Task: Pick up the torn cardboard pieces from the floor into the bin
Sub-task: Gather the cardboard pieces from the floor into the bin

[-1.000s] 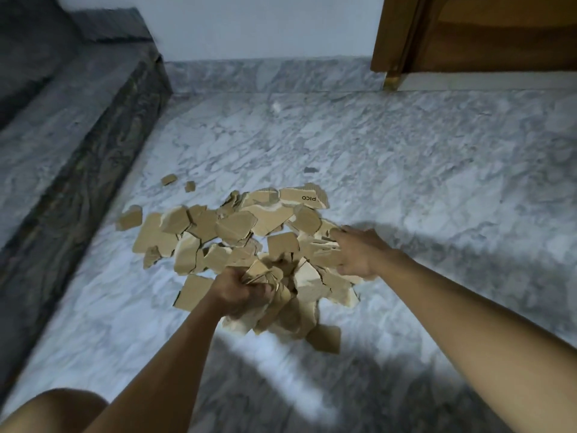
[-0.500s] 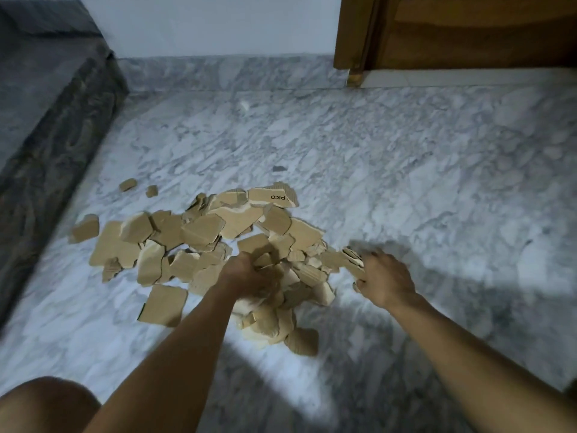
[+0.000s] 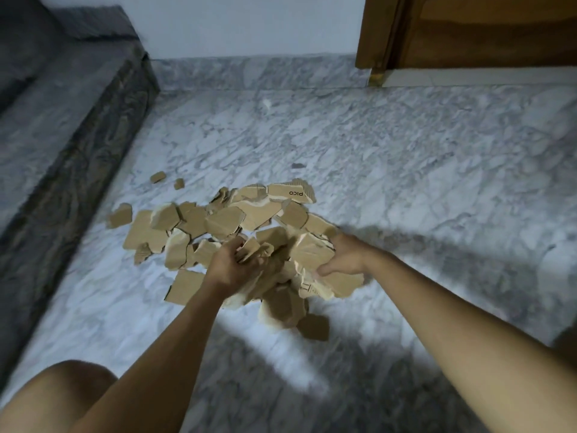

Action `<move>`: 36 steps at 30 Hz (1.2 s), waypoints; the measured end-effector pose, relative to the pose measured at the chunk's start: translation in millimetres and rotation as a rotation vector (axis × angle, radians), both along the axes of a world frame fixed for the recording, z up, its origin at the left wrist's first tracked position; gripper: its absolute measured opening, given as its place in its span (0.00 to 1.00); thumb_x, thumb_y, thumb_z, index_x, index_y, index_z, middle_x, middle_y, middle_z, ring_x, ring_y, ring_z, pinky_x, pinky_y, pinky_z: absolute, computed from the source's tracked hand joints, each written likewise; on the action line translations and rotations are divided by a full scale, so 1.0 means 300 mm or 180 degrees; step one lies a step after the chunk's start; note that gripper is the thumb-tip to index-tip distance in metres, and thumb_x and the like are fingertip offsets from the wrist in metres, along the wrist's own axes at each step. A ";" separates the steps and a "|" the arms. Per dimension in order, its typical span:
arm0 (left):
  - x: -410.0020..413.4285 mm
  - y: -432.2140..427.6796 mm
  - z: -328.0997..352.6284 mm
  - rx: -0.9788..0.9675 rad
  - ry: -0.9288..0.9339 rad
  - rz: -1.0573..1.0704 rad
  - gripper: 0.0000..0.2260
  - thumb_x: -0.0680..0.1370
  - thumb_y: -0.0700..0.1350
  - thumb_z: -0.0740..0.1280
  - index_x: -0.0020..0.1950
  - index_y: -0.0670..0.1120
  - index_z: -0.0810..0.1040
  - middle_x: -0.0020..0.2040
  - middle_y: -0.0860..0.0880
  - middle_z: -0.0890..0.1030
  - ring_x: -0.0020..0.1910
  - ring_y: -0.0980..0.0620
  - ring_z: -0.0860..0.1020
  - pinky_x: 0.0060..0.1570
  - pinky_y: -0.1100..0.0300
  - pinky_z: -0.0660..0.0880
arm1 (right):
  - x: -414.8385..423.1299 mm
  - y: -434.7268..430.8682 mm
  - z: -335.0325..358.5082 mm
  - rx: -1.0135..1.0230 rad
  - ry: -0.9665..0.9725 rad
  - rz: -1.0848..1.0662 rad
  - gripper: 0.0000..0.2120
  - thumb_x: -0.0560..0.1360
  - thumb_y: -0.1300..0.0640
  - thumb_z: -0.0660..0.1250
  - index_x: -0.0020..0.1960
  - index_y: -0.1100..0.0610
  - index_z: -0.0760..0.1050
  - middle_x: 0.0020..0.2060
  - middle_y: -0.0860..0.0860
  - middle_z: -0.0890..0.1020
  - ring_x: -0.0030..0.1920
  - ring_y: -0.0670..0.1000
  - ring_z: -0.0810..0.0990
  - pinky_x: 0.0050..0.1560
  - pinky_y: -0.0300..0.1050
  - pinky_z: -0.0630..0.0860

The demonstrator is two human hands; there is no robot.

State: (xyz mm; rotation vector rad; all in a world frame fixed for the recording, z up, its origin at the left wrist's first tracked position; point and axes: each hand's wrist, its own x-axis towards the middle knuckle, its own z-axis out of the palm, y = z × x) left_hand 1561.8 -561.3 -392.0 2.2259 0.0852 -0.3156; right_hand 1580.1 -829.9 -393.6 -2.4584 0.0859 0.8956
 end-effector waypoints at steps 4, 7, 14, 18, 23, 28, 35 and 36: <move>-0.114 0.059 -0.081 0.0589 -0.0218 0.0039 0.15 0.73 0.55 0.72 0.55 0.52 0.73 0.46 0.51 0.84 0.45 0.48 0.82 0.43 0.55 0.79 | -0.034 0.167 -0.137 -0.0171 -0.0232 0.0226 0.34 0.66 0.45 0.77 0.68 0.54 0.72 0.65 0.53 0.77 0.65 0.57 0.75 0.64 0.48 0.74; -0.184 0.076 -0.131 0.0824 -0.0107 -0.0113 0.18 0.72 0.62 0.69 0.54 0.54 0.69 0.44 0.50 0.84 0.45 0.45 0.82 0.40 0.54 0.78 | -0.056 0.201 -0.178 -0.0197 -0.0542 0.0057 0.32 0.67 0.47 0.76 0.68 0.53 0.72 0.65 0.53 0.78 0.65 0.57 0.75 0.64 0.48 0.74; -0.087 0.103 -0.054 0.1325 0.0107 0.0286 0.20 0.68 0.64 0.72 0.37 0.47 0.83 0.29 0.46 0.79 0.35 0.51 0.82 0.33 0.62 0.73 | -0.076 0.146 -0.110 0.0088 -0.0731 0.0018 0.36 0.71 0.53 0.76 0.74 0.54 0.65 0.70 0.54 0.73 0.70 0.58 0.71 0.68 0.50 0.70; -0.002 0.105 0.068 -0.0338 0.0621 0.0518 0.11 0.68 0.35 0.78 0.48 0.38 0.84 0.42 0.48 0.85 0.43 0.55 0.81 0.39 0.70 0.77 | -0.064 0.041 -0.012 0.0177 -0.0679 -0.0167 0.34 0.71 0.50 0.76 0.69 0.45 0.59 0.64 0.52 0.77 0.59 0.57 0.78 0.56 0.50 0.77; 0.025 0.006 0.079 0.0782 0.1270 -0.0936 0.09 0.65 0.42 0.81 0.37 0.48 0.81 0.37 0.49 0.83 0.32 0.61 0.80 0.39 0.65 0.79 | -0.034 -0.130 0.079 -0.0569 -0.0626 -0.0360 0.34 0.65 0.47 0.77 0.67 0.51 0.67 0.59 0.54 0.80 0.55 0.58 0.81 0.53 0.50 0.79; -0.072 -0.170 -0.073 0.1821 0.1041 -0.1761 0.33 0.62 0.53 0.80 0.64 0.48 0.78 0.62 0.48 0.78 0.59 0.48 0.78 0.60 0.56 0.76 | -0.120 -0.190 0.034 -0.1441 -0.0097 0.0092 0.27 0.66 0.49 0.75 0.63 0.51 0.74 0.57 0.52 0.81 0.56 0.57 0.81 0.50 0.47 0.75; -0.086 -0.200 -0.168 0.1936 0.0694 -0.1582 0.32 0.60 0.59 0.77 0.61 0.49 0.77 0.57 0.49 0.80 0.55 0.49 0.80 0.56 0.54 0.79 | -0.256 -0.203 -0.129 -0.1182 -0.0752 -0.0461 0.29 0.71 0.51 0.74 0.70 0.49 0.68 0.62 0.55 0.78 0.61 0.61 0.77 0.57 0.50 0.76; -0.090 -0.202 -0.163 0.1931 0.0665 -0.1512 0.32 0.63 0.57 0.77 0.63 0.46 0.75 0.56 0.48 0.80 0.55 0.48 0.80 0.56 0.54 0.79 | -0.250 -0.209 -0.128 -0.1153 -0.0723 -0.0461 0.29 0.70 0.50 0.74 0.69 0.50 0.69 0.61 0.55 0.79 0.61 0.60 0.77 0.56 0.49 0.76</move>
